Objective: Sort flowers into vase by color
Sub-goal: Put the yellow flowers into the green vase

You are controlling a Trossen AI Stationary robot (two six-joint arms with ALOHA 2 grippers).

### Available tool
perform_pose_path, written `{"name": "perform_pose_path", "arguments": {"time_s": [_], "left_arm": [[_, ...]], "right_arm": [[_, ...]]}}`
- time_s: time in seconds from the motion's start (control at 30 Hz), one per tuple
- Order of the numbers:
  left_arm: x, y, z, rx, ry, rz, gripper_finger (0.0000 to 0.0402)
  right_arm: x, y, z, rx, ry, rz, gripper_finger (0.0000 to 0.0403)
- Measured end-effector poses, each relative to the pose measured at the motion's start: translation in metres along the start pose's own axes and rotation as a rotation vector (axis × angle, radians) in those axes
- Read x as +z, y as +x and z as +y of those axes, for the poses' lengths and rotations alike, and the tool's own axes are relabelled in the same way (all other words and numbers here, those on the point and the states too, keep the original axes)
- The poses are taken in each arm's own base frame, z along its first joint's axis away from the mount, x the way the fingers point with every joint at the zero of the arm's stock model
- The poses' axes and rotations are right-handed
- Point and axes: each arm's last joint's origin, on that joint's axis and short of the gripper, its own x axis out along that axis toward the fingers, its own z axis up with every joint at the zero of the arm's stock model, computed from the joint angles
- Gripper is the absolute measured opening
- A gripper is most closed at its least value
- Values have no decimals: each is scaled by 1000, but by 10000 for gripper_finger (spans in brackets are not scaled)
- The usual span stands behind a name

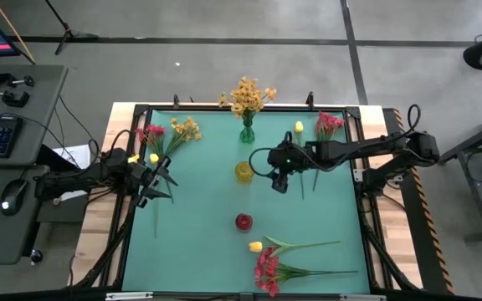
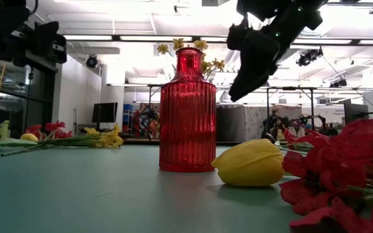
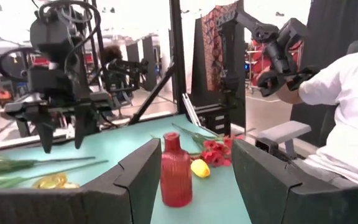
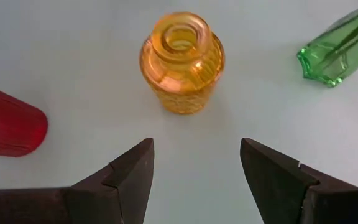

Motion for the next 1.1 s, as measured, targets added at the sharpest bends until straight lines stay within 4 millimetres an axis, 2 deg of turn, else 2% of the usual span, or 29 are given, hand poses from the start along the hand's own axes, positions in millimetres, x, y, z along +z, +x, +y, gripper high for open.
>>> {"name": "perform_pose_path", "arguments": {"time_s": [0.13,0.27,0.33,0.4,0.6,0.7,0.9,1.0,1.1], "left_arm": [[3,0,0,-2,-38,-28,184],[16,-1,0,27,92,-142,184],[24,-3,2,97,107,-225,184],[27,-3,7,243,8,-258,184],[-3,7,24,573,-268,36,184],[0,13,33,679,-341,146,184],[15,21,59,941,-559,533,184],[20,24,72,1011,-620,723,184],[16,28,84,1037,-629,835,184]], "right_arm": [[1,0,3,8,-8,-13,229],[0,0,4,9,-8,-8,229],[1,0,4,9,-7,-12,229],[2,0,4,3,-10,-24,229],[7,-1,3,-19,-22,-80,229],[9,-1,3,-16,-19,-103,229],[9,-1,3,-16,-19,-105,229],[9,-1,3,-16,-31,-104,229],[9,-1,3,-17,-53,-104,229]]}}
